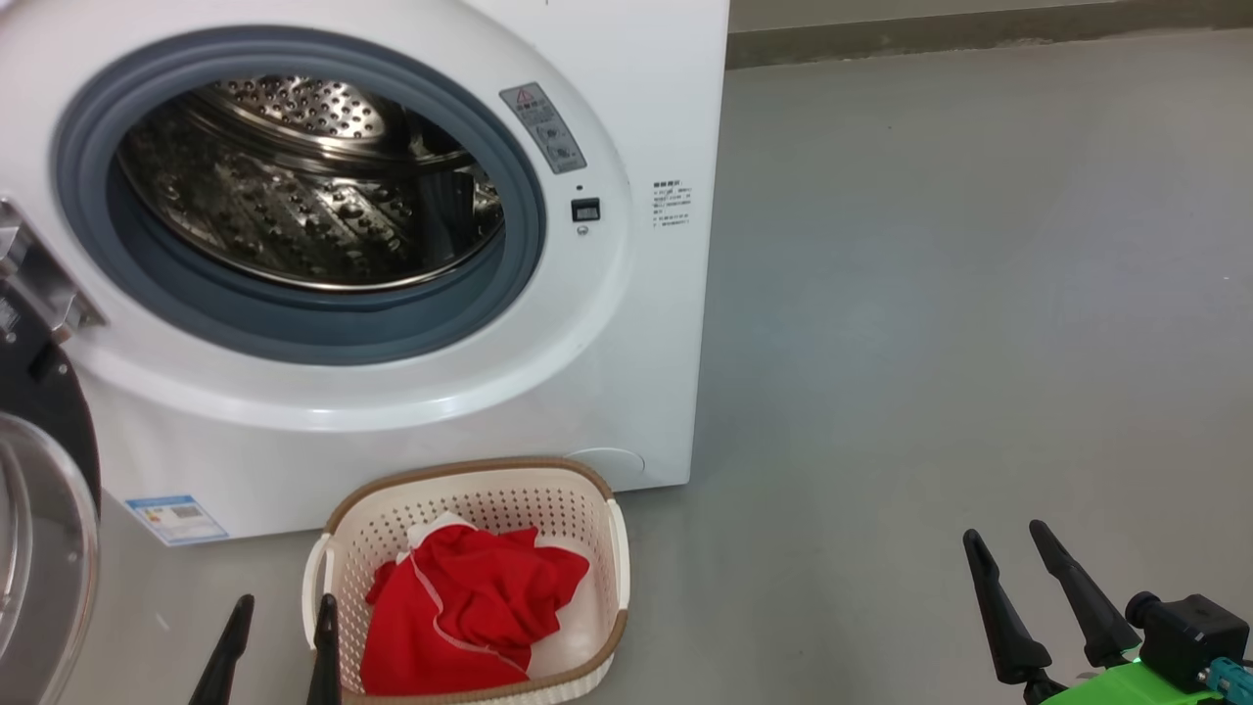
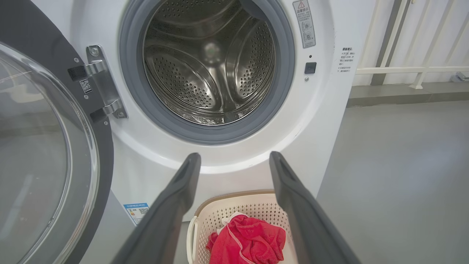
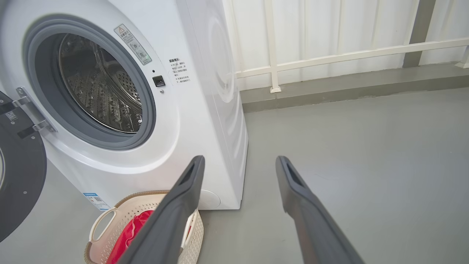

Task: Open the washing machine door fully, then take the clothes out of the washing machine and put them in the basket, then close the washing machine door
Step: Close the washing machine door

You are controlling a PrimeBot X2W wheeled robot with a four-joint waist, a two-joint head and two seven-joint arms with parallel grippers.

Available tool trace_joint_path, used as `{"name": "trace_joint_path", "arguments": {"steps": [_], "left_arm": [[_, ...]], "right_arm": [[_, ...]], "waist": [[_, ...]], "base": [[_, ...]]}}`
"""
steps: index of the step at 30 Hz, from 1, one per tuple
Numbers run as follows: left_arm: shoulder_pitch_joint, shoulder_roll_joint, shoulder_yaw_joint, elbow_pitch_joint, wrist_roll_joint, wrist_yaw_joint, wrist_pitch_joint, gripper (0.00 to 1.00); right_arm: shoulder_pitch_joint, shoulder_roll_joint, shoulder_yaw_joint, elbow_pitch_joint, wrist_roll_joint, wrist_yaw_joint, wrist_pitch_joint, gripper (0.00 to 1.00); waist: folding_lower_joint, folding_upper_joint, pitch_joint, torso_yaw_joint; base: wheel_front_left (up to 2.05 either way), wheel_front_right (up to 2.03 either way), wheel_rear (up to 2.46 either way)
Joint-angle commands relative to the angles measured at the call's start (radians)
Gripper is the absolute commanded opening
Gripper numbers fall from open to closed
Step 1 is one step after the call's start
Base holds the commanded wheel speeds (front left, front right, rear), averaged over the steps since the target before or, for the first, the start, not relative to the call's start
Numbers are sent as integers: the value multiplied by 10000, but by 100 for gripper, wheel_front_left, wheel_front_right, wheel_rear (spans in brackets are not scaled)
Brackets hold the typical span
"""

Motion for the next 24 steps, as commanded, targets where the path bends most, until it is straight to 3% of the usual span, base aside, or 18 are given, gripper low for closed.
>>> {"name": "trace_joint_path", "arguments": {"steps": [1,9,24], "left_arm": [[-94,30,263,-265,28,84,-53,100],[-113,30,246,-320,-32,79,-53,100],[-143,30,238,-262,-137,41,-53,100]], "right_arm": [[-74,-175,200,-249,-68,63,-65,100],[-58,-190,198,-243,-55,63,-65,100],[-78,-181,201,-222,-55,63,-65,100]], "waist": [[0,-1,-6,22],[0,-1,-13,136],[0,-1,-5,173]], "base": [[-112,112,0],[-81,81,0],[-2,2,0]]}}
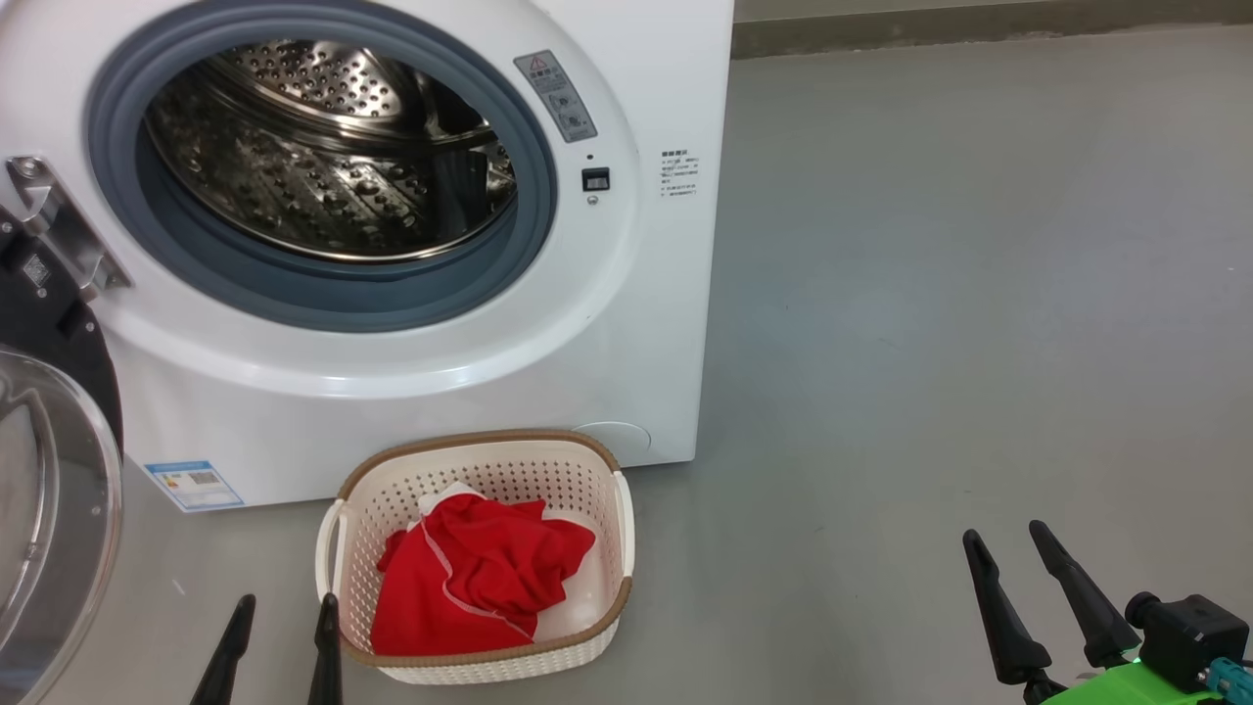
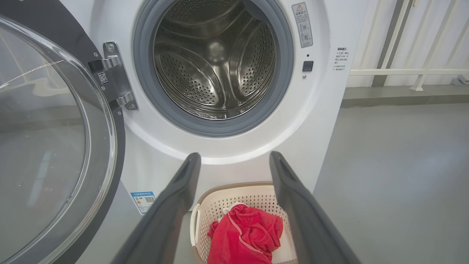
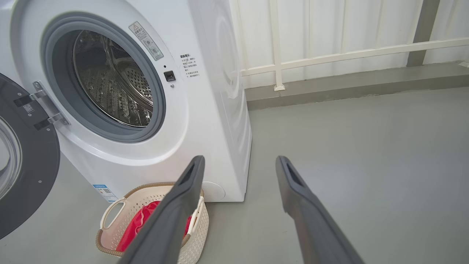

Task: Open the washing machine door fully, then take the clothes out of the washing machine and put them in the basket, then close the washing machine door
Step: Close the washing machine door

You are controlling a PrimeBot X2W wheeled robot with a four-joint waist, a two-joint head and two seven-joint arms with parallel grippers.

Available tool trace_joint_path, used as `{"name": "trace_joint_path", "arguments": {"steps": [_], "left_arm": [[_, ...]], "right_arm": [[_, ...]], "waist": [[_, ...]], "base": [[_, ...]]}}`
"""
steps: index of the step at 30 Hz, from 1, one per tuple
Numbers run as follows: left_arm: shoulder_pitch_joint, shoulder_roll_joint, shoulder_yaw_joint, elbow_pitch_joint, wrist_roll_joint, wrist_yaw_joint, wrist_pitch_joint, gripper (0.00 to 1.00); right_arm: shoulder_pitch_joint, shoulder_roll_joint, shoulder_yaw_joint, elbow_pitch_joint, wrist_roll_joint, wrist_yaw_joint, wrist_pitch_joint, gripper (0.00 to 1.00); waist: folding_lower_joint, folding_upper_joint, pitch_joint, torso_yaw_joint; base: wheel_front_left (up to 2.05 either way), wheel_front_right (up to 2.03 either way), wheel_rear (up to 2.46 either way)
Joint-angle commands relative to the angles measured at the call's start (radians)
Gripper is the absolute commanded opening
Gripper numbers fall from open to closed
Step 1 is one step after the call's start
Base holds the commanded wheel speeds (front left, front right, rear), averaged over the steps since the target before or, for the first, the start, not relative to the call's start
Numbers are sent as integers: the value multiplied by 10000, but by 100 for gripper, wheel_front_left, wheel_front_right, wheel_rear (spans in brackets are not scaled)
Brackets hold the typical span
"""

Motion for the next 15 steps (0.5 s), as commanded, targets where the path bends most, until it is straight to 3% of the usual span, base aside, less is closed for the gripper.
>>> {"name": "trace_joint_path", "arguments": {"steps": [1,8,15], "left_arm": [[-154,32,270,-234,-105,39,-53,100],[-200,32,218,-86,-478,102,-53,100],[-127,32,3,30,-783,391,-53,100]], "right_arm": [[-73,-176,193,-228,-58,63,-65,100],[-132,-214,400,-242,-66,63,-65,100],[-283,-310,749,-184,-41,63,-65,100]], "waist": [[0,-1,-5,20],[0,-1,3,464],[0,-1,76,1465]], "base": [[0,0,0],[0,0,0],[0,0,0]]}}
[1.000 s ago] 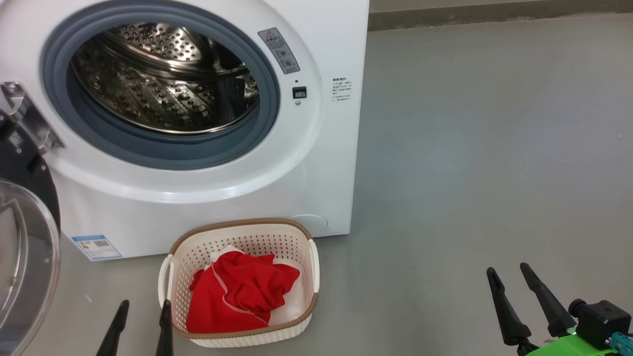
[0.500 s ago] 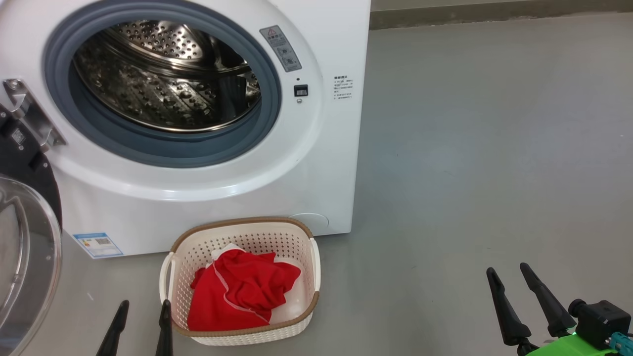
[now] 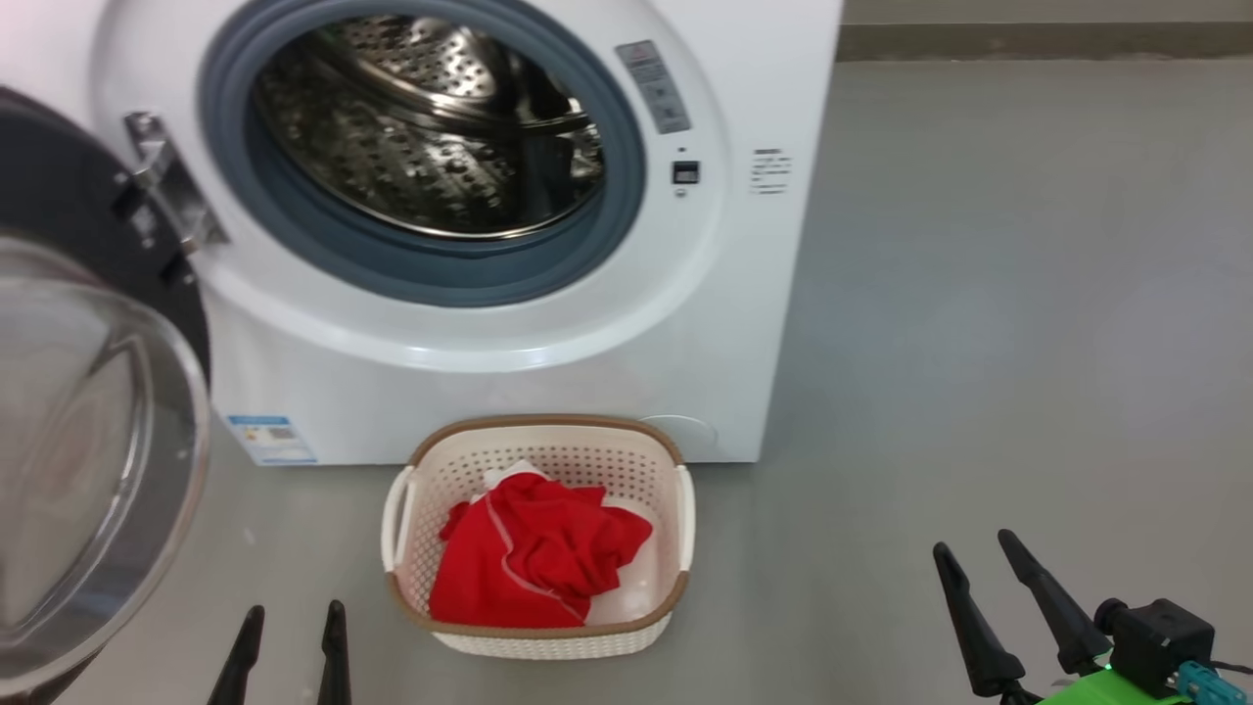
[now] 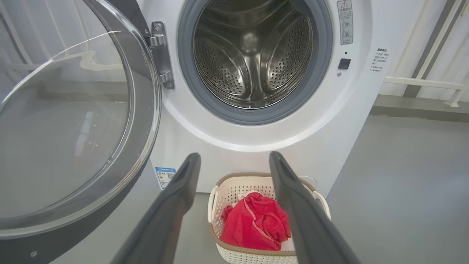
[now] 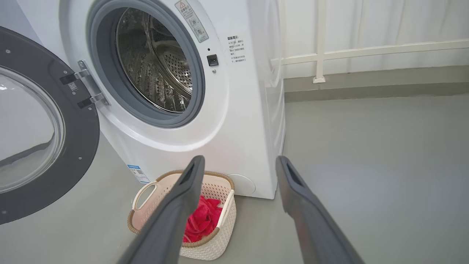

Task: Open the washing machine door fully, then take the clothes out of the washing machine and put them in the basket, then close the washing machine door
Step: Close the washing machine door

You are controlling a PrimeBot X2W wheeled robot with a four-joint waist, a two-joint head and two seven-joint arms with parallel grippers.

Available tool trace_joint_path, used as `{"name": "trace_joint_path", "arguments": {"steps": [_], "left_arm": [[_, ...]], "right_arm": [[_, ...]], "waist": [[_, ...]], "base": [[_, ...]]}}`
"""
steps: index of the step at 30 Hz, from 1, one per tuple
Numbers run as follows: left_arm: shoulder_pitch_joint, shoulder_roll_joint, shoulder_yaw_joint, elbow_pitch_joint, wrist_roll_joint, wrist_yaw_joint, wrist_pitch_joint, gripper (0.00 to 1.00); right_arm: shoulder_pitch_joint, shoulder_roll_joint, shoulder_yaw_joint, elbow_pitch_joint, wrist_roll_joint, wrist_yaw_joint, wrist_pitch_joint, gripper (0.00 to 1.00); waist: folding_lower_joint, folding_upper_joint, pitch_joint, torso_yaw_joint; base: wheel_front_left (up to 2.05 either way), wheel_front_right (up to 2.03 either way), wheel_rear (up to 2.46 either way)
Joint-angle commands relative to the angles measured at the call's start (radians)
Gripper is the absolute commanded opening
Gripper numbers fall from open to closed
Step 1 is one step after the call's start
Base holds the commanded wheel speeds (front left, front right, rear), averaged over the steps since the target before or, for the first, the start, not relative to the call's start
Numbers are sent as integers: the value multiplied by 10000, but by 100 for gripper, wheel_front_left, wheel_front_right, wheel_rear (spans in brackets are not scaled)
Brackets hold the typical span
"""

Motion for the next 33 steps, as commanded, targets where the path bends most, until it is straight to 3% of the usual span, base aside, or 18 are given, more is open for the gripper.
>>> {"name": "trace_joint_path", "arguments": {"steps": [1,17,33], "left_arm": [[-115,34,207,-143,-166,110,-53,100],[-148,33,-32,-115,-784,701,-53,100],[335,33,153,-303,-1284,1068,-53,100]], "right_arm": [[-313,-235,334,-200,-33,63,-65,100],[-1430,-491,1638,8,21,63,-65,100],[-1505,-331,2550,236,208,63,-65,100]], "waist": [[0,0,79,702],[0,0,415,3357],[0,0,102,4293]], "base": [[0,0,0],[0,0,0],[0,0,0]]}}
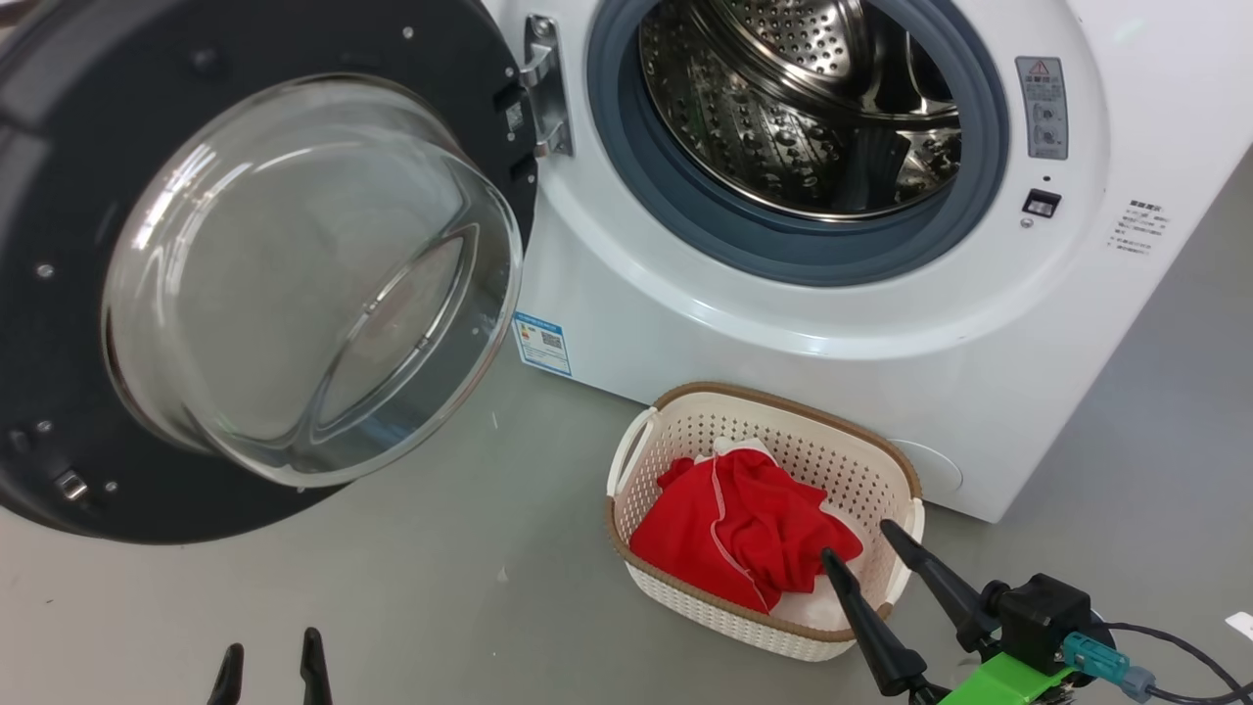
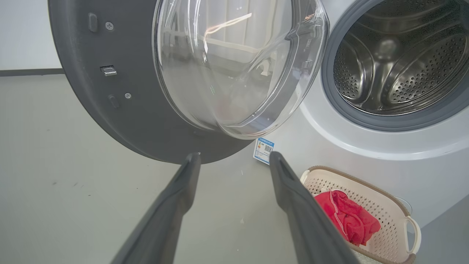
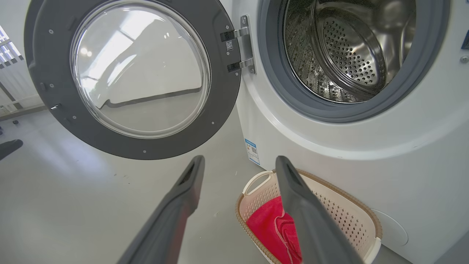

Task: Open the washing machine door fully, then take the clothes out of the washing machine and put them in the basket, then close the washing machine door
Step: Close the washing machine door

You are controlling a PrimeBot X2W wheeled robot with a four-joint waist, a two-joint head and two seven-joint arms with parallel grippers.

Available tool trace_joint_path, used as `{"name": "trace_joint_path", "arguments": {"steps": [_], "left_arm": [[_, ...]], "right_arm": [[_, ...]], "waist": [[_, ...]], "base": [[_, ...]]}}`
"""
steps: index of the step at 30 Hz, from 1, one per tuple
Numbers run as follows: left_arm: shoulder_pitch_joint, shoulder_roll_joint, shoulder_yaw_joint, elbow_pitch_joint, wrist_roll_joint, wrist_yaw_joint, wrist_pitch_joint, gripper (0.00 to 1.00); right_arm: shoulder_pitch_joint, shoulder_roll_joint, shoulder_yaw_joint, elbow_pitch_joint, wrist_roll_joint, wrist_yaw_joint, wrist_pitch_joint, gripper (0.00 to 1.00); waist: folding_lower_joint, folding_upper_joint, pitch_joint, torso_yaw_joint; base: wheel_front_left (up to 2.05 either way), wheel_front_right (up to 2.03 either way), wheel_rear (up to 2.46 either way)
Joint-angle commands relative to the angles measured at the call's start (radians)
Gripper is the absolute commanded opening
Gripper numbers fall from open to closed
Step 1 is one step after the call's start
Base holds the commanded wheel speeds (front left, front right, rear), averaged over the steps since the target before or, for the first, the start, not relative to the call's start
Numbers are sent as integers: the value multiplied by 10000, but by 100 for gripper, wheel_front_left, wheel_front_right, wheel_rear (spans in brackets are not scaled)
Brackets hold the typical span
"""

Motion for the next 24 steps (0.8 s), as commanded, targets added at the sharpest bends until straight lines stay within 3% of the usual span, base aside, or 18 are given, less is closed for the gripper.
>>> {"name": "trace_joint_path", "arguments": {"steps": [1,19,20,21,24], "left_arm": [[-80,41,391,-311,-70,104,-53,100],[46,41,472,-641,-241,168,-53,100],[15,41,530,-727,-330,172,-53,83],[-26,41,608,-857,-440,177,-53,49],[-231,41,957,-1400,-543,81,-53,0]], "right_arm": [[-253,-24,190,-202,104,63,-65,100],[-245,17,303,-191,181,63,-65,100],[-248,12,301,-191,182,63,-65,100],[-247,10,291,-191,180,63,-65,100],[-224,6,218,-212,166,63,-65,100]], "waist": [[-1,-1,-90,95],[-1,-1,-197,165],[-1,-1,-191,161],[-1,-1,-188,161],[-1,-1,-159,169]], "base": [[0,0,0],[0,0,0],[0,0,0],[0,0,0],[0,0,0]]}}
